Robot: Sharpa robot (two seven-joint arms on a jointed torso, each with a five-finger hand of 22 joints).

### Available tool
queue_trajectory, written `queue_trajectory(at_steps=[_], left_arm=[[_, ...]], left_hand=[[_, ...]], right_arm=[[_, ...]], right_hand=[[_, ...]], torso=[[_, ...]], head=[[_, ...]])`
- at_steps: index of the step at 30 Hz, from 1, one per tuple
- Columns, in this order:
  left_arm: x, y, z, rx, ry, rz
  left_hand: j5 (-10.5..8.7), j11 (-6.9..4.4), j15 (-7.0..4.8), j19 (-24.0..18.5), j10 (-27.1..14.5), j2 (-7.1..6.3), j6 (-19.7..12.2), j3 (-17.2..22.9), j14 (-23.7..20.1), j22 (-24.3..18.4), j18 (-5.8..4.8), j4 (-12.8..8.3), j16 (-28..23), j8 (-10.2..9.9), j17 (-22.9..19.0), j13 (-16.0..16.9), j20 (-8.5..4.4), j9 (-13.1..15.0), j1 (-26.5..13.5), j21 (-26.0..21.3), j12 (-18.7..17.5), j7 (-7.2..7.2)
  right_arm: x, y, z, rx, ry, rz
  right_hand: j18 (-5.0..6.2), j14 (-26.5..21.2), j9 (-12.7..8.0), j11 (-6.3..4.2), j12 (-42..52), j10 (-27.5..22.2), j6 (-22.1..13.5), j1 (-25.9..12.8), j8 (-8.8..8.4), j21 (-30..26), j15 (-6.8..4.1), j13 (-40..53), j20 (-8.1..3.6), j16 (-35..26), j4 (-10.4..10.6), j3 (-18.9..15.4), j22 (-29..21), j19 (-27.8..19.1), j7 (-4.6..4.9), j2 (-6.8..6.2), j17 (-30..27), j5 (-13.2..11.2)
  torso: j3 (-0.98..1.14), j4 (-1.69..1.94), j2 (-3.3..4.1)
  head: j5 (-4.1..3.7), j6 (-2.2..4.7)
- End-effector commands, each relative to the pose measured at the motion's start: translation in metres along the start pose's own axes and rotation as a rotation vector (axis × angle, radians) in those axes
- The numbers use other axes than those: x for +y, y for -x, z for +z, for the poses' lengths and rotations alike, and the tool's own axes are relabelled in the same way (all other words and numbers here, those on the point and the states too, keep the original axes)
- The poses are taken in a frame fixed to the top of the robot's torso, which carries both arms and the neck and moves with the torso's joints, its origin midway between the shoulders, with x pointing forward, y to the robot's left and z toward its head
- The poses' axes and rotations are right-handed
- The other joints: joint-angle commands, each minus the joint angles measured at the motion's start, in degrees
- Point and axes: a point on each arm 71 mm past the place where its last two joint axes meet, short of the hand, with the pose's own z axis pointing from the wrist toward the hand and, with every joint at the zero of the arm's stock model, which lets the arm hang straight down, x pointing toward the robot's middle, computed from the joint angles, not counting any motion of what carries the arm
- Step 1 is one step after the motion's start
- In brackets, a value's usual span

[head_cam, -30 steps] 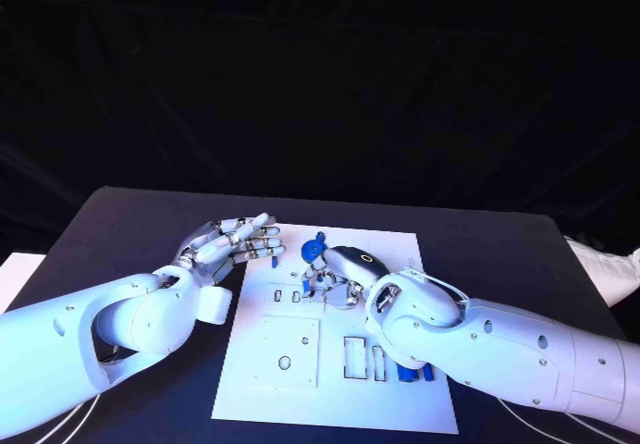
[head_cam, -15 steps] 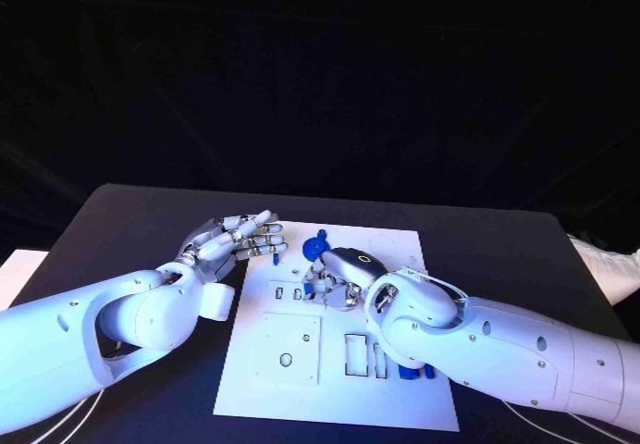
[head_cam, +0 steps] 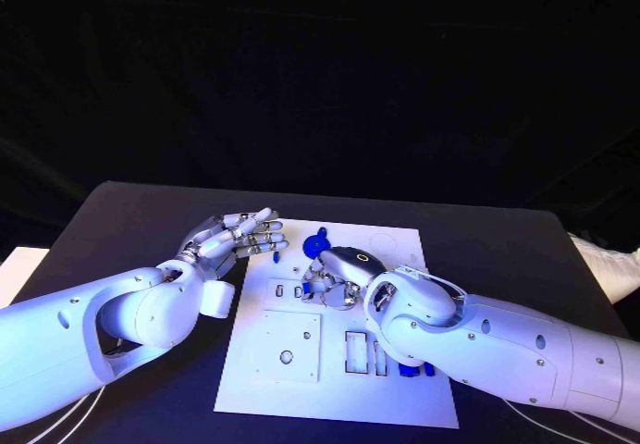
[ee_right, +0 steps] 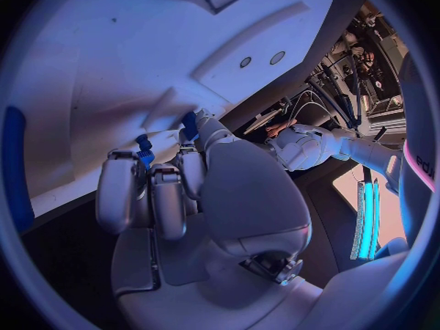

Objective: Assemble the parts on the task board

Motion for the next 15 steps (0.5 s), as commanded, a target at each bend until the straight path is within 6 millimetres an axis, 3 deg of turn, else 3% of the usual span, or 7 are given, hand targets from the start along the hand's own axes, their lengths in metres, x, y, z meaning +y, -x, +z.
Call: queue_trajectory(at_steps=[1, 4, 15], left_arm=[[-0.0009, -0.0028, 0.0001, 0.022, -0.01, -0.012], [-0.001, -0.0027, -0.0001, 0.021, -0.01, -0.012], [-0.0012, -0.0023, -0.0006, 0.02, -0.009, -0.012]], left_hand=[[-0.15, 0.05, 0.04, 0.15, -0.32, 0.23, -0.08, -0.04, -0.05, -0.06, 0.71, -0.23, -0.2, -0.32, 0.07, -0.03, 0.23, -0.01, 0.19, -0.37, -0.24, 0.39], [-0.15, 0.05, 0.04, 0.15, -0.32, 0.23, -0.08, -0.04, -0.05, -0.06, 0.71, -0.23, -0.2, -0.32, 0.07, -0.03, 0.23, -0.01, 0.19, -0.37, -0.24, 0.39], [-0.15, 0.05, 0.04, 0.15, -0.32, 0.23, -0.08, -0.04, -0.05, -0.06, 0.71, -0.23, -0.2, -0.32, 0.07, -0.03, 0.23, -0.01, 0.19, -0.37, -0.24, 0.39]], right_arm=[[-0.0038, -0.008, -0.0017, 0.059, -0.027, -0.051], [-0.0055, -0.0085, -0.0024, 0.068, -0.037, -0.066], [-0.005, -0.0088, -0.0035, 0.069, -0.051, -0.087]], right_hand=[[-0.81, 4.99, -0.1, -0.94, -0.34, 0.56, 1.46, -0.7, -0.03, -0.36, -0.32, -10.45, -0.16, -0.4, 0.05, 0.23, -0.15, -0.37, -1.26, -0.25, 9.98, 0.11], [-0.8, 4.98, -0.14, -0.88, -0.73, 0.38, 1.25, -1.01, -0.19, -0.42, -0.28, -10.68, -0.14, -0.43, 0.1, 0.22, -0.24, -0.41, -1.17, -0.54, 9.93, 0.06], [-0.7, 4.82, -0.68, 0.05, -2.93, -0.85, -1.26, -3.44, -1.79, -0.93, 0.44, -11.95, 0.39, -0.85, 1.21, -0.28, -0.98, -0.75, -0.05, -2.57, 9.25, -0.47]], torso=[[-0.02, 0.04, -0.01], [-0.07, 0.15, 0.0], [0.01, -0.03, 0.02]], head=[[-0.08, -0.07], [-0.12, -0.09], [0.07, -0.2]])
